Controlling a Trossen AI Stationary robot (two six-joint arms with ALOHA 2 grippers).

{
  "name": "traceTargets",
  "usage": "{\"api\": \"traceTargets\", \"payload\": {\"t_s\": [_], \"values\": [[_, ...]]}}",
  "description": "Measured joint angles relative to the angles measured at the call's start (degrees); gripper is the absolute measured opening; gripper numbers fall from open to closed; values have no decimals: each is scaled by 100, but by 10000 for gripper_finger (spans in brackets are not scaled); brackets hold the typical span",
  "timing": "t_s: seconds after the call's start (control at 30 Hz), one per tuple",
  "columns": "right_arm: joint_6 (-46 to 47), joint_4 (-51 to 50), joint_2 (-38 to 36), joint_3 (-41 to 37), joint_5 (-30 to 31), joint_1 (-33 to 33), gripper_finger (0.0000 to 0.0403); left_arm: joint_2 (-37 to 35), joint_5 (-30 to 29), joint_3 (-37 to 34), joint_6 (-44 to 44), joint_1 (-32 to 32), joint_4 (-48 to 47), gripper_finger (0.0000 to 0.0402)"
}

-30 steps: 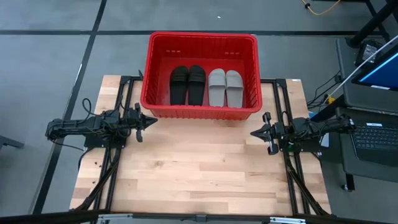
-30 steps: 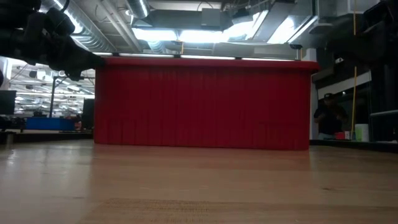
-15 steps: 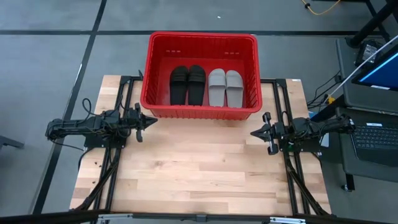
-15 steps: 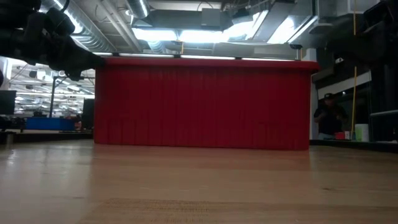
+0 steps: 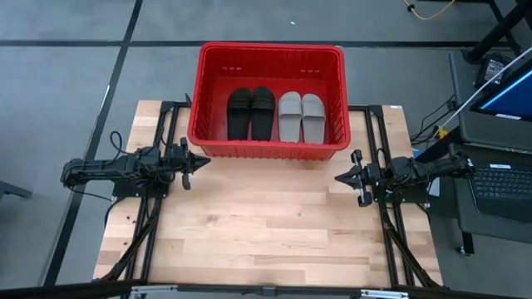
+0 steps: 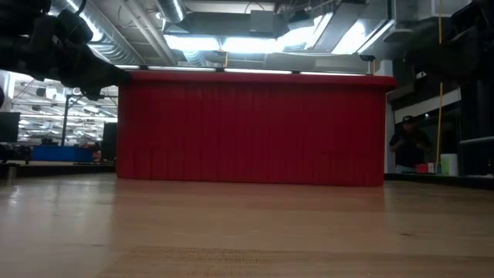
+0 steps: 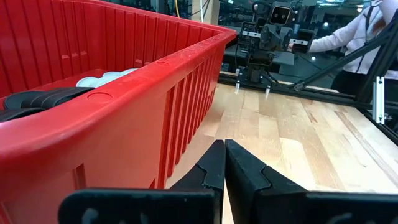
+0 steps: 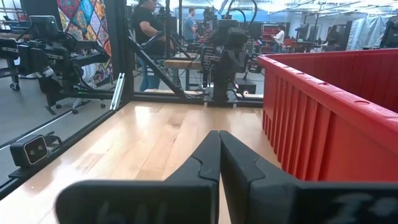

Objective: Pick and place slides into bin
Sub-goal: Return to Home Position

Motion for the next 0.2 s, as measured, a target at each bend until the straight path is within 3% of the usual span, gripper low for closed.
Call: {"api": "traceTargets", "payload": {"t_s": [0.2], "values": [[-6,0,0,0,1,0,12,0,0,0,1,0,0,8]]}}
